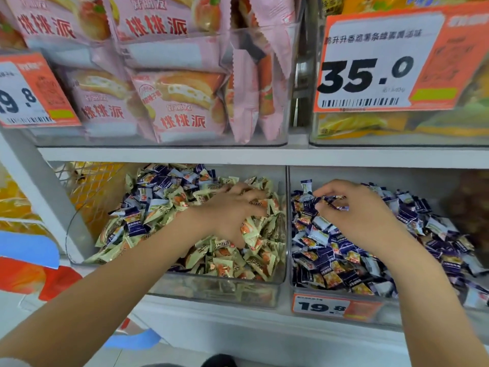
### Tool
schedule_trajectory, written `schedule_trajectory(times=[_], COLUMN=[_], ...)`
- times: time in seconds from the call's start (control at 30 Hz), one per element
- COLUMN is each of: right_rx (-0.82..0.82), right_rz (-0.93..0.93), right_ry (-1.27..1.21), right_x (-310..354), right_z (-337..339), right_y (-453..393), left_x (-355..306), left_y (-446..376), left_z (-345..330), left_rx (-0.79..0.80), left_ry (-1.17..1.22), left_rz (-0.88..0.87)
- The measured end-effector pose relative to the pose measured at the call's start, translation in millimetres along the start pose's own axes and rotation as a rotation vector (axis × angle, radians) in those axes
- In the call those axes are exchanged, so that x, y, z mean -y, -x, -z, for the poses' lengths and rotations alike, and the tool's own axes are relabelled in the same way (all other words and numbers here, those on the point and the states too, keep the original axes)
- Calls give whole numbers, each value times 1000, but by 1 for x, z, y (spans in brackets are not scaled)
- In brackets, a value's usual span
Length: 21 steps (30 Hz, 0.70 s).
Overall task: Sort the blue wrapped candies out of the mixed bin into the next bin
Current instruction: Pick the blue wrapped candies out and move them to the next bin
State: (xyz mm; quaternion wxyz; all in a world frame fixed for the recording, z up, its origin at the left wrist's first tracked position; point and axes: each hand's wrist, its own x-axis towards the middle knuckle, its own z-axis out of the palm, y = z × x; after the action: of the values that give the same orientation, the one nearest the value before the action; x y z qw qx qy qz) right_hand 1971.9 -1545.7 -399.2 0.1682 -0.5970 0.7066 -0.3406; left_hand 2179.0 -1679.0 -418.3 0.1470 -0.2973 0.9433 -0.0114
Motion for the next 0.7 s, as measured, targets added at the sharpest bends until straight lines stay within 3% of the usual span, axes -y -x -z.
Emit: schedule_trajectory(times=[0.3,0.5,0.63,0.7], right_rx=[7,12,29,28], right_rz=[-12,46,65,63], right_ry=[-22,-21,-49,-48], right_x=[-6,6,10,10], right_z=[6,1,1,2], right_y=[3,3,3,3], left_x=[18,33,22,14], left_y=[-5,-10,-7,3], left_z=[4,18,12,7], left_rx=[-41,-152,-75,-117], left_ry=[43,117,-119,-139], left_rz=[78,243,65,-26])
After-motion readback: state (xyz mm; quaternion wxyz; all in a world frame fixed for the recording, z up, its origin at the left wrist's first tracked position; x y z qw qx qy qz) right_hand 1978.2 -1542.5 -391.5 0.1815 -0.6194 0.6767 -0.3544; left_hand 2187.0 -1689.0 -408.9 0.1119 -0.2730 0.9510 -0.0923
